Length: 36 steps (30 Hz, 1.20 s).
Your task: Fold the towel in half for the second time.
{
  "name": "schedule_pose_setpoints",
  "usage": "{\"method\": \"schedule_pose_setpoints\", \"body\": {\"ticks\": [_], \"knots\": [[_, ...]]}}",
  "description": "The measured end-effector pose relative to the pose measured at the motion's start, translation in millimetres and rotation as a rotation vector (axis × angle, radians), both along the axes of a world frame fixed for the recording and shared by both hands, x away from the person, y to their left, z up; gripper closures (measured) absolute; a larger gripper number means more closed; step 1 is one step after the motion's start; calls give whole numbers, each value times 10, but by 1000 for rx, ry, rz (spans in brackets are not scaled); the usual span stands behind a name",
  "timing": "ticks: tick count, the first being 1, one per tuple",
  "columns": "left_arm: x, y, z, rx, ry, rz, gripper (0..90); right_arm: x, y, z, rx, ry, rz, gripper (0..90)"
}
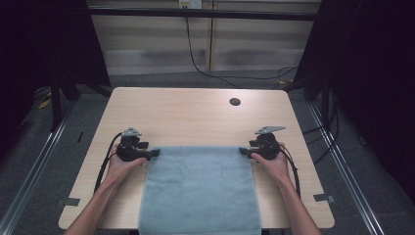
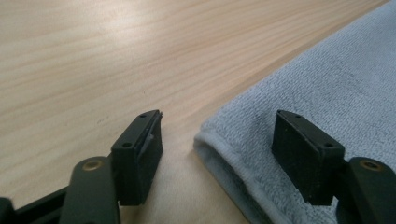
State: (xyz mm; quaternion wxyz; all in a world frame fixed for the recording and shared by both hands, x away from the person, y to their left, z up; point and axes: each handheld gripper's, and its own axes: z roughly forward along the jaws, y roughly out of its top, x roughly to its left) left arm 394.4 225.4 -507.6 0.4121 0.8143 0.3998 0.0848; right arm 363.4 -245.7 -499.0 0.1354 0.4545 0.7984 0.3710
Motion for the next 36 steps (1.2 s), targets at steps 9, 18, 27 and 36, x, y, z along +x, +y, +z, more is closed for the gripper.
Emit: {"method": "schedule_pose_setpoints", "body": {"ticks": [9,18,27,36], "knots": [[-77,-58,38,5,-11,-89,815,-26,69,-35,21,34,65,794],[88,-12,433,-122,-81,-32,826,83,-4,279,118,-46,42,842],[273,-29,1219,-230,-246,10,824,283,-92,1125,195,-254,-7,842],[-454,131,1048,-252,-268,-109,821,-421,-88,1096,211,-284,108,840]]}}
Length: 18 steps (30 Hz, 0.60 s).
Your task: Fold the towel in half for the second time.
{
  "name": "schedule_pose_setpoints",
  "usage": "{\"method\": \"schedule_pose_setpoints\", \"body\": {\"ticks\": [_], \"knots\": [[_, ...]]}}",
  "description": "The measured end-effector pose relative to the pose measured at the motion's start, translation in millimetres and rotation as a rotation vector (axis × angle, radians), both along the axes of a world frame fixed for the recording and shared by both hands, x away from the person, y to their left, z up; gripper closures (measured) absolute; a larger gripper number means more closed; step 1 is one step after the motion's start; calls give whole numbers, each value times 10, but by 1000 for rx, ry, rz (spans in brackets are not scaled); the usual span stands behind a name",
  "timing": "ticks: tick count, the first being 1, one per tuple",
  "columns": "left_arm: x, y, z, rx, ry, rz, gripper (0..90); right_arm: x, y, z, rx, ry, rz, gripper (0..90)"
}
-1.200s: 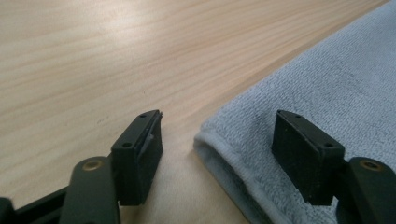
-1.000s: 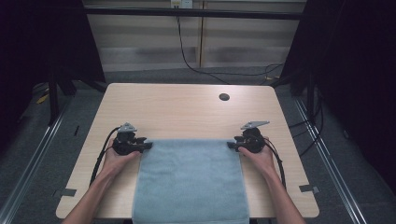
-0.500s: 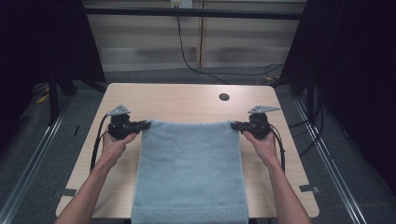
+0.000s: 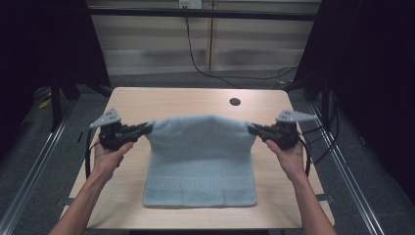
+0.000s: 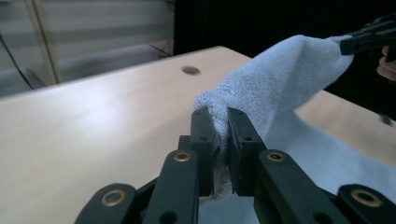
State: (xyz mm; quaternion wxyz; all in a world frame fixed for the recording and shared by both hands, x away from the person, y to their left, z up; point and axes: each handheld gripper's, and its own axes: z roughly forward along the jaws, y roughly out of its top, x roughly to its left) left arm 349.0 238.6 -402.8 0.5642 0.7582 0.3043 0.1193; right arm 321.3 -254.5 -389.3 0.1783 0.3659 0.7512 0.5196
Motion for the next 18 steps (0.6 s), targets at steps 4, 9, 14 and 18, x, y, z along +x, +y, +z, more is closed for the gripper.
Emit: {"method": "schedule_pose_setpoints", "body": {"ticks": [4,9,14,18], "knots": [[-304,88,-124,-11,23,-33,817,-456,-41,-154,0,25,35,833],[-782,231,-379,-32,101,-108,790,-902,-18,-457,-30,91,73,771],[-897,381,-386,-62,89,-94,661,-1118,-122,-564,16,110,58,650],[-717,411,-438,-3,102,7,573,-1131,-228,-610,15,118,-4,577]]}}
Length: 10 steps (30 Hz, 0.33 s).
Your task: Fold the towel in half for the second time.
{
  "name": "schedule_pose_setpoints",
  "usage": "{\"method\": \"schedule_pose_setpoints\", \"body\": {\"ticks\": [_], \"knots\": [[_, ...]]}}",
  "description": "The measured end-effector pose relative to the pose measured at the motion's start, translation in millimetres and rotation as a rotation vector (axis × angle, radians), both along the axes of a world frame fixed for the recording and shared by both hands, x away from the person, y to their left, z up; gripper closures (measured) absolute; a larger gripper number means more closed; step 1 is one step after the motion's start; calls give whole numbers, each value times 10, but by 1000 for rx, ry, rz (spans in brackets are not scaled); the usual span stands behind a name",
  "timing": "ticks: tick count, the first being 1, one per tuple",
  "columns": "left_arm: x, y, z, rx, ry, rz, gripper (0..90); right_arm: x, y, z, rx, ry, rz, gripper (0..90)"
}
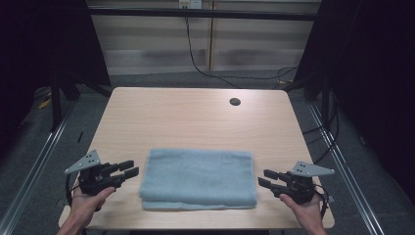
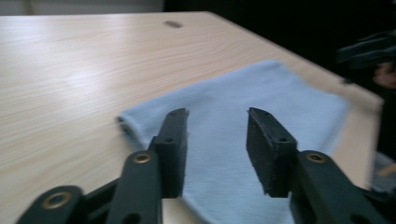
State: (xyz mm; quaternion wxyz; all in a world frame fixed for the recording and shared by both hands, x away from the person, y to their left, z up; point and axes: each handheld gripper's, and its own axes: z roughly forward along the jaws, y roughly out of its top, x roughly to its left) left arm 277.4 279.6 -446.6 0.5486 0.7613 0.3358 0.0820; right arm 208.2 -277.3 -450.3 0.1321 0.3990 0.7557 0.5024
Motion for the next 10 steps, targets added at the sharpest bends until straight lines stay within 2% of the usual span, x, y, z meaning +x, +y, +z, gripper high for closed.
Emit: {"method": "schedule_pose_setpoints", "body": {"ticks": [2,3,4,5,6,7,8,10], "knots": [[80,-17,-72,17,21,39,533,34,-18,-54,12,16,-19,569],[107,-25,-104,21,33,36,470,51,-12,-93,-14,13,-40,530],[142,-31,-191,61,44,61,439,60,-15,-112,-17,16,-58,517],[156,-21,-232,61,61,70,404,71,-29,-129,-11,22,-70,502],[156,-21,-232,61,61,70,388,71,-29,-129,-11,22,-70,502],[163,-12,-255,79,69,79,388,77,-41,-138,-14,28,-88,482],[155,19,-257,74,64,100,337,85,-67,-143,-17,26,-101,454],[143,37,-246,69,60,109,333,86,-79,-145,-18,25,-113,434]]}}
